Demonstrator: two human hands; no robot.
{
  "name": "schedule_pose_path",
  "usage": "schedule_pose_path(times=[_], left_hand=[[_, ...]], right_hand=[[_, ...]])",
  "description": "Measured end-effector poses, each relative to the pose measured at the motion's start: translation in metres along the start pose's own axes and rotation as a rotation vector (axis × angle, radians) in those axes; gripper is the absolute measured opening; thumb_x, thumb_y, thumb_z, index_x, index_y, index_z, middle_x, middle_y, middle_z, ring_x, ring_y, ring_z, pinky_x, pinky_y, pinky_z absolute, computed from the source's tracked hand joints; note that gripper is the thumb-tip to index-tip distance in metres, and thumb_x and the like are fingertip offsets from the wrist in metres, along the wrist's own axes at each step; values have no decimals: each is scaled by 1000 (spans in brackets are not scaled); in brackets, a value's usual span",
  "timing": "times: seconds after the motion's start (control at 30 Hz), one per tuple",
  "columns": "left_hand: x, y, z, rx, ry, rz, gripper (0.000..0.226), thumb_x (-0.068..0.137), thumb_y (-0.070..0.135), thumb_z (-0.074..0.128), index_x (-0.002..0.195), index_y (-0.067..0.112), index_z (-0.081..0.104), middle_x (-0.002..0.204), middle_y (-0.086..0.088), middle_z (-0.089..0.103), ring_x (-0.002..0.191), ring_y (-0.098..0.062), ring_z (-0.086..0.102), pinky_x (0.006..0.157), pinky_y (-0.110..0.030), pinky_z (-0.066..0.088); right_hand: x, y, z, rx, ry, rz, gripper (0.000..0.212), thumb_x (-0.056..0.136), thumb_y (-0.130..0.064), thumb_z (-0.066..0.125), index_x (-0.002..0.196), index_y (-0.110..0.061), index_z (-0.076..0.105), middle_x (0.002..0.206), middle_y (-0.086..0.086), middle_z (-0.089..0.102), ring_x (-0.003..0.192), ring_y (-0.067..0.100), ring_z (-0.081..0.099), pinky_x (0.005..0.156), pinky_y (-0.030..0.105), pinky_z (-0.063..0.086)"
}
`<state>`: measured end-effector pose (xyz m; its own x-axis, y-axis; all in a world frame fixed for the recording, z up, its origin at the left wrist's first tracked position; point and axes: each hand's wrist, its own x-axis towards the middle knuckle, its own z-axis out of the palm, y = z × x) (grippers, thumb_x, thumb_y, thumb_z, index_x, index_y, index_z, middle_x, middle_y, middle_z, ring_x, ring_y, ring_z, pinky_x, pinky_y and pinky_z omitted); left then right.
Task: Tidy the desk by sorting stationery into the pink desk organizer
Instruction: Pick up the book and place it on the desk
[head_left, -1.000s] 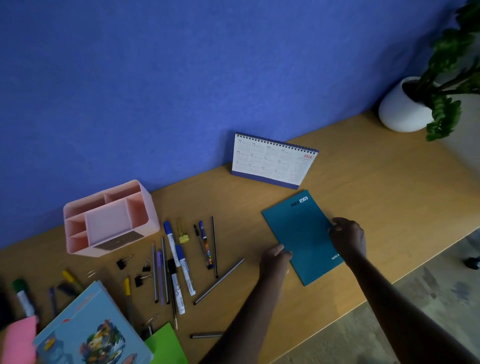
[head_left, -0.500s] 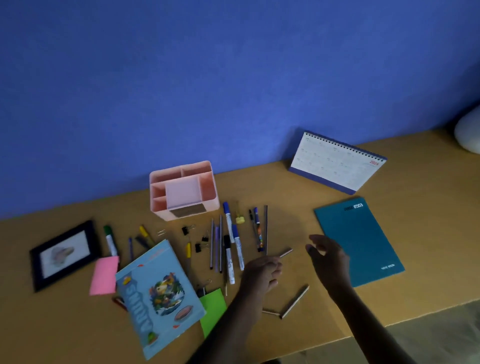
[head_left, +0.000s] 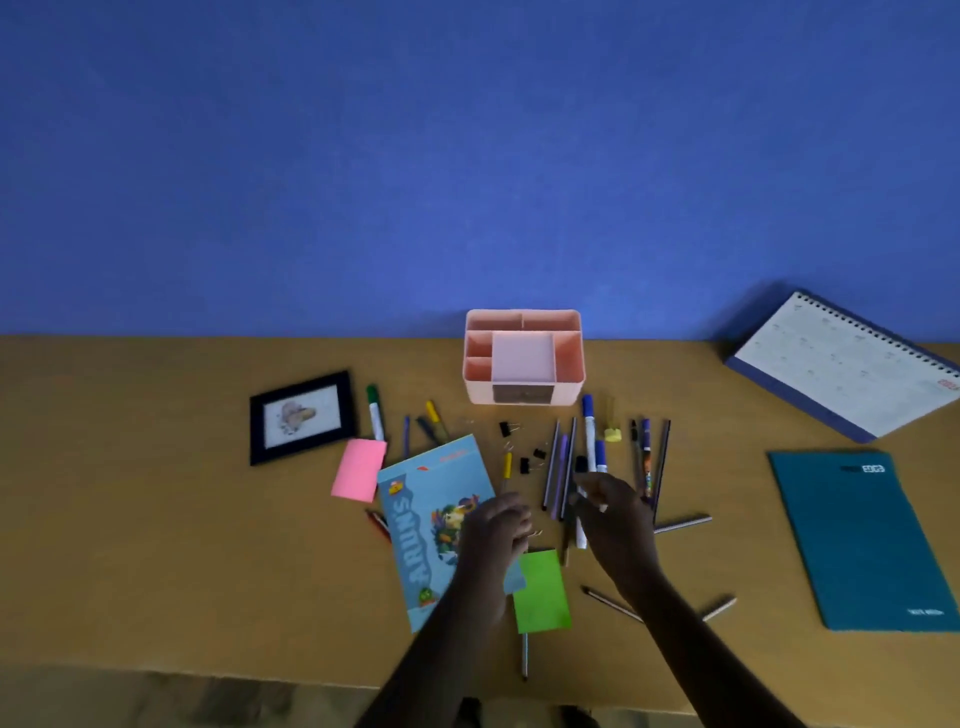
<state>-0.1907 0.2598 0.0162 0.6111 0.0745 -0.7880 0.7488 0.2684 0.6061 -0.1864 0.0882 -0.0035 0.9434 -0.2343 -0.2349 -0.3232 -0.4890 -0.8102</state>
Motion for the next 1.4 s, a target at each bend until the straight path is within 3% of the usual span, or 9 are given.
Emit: schedule_pose_path(times=[0.1,0.2,0.33,0.5,0.67,0.77,1.13,1.27,1.4], left_hand=[[4,8,-29,-70,72,-23,19,83,15,76,102,17,72,107,-11,72,101,-23,68,83,-33,54],[12,9,-56,-46,201,35,18,89,12,74,106,16,76,113,-16,73,99,-26,71,87,-37,58],[14,8,-89,115,368,107,14,92,15,64,100,19,75,112,-13,75,111,-38,72,98,-52,59],[16,3,-115,205,529,58,28,96,9,59,117,11,77,114,-17,77,98,-33,74,76,-35,60],[17,-7,-128,172,512,5,20,98,13,60,107,7,76,102,-16,78,86,-31,74,60,-29,50],[15,-11,-132,155,497,-7,16,97,14,60,96,11,76,85,-8,78,66,-22,71,47,-24,48],[12,-9,-135,169,512,16,13,92,12,61,82,16,68,71,-1,74,60,-18,71,49,-30,53],[13,-8,-133,101,500,35,25,98,9,67,116,21,78,90,5,72,83,-21,74,81,-49,67],[12,-8,-125,27,454,83,32,101,9,69,132,12,75,110,-3,75,90,-20,73,81,-42,66]], right_hand=[[0,-14,30,-2,-62,7,14,95,-8,72,107,-14,76,107,3,75,99,19,70,84,38,58],[-1,-26,59,-19,-106,-4,25,95,-10,75,119,-13,76,115,0,76,99,8,68,75,15,49],[-2,-33,91,-74,-163,17,25,93,-13,76,118,-12,77,115,4,76,101,15,70,74,22,49],[-5,-36,114,-171,-211,1,23,93,-15,74,116,-11,76,108,6,77,91,15,68,60,16,41],[-9,-36,121,-174,-167,42,21,89,-8,75,110,-9,77,92,-3,70,68,-15,59,50,3,40],[-10,-33,121,-204,-178,54,23,88,-7,72,109,-13,78,99,2,77,72,-10,60,50,10,41],[-9,-32,102,169,-132,285,42,92,9,65,117,-20,81,94,-13,81,82,10,78,69,35,64],[-4,-27,83,366,-219,351,45,94,15,61,124,-14,78,103,0,83,87,13,78,72,36,64],[-5,-24,58,444,-225,349,44,96,14,59,118,-18,81,105,1,84,89,17,80,64,31,63]])
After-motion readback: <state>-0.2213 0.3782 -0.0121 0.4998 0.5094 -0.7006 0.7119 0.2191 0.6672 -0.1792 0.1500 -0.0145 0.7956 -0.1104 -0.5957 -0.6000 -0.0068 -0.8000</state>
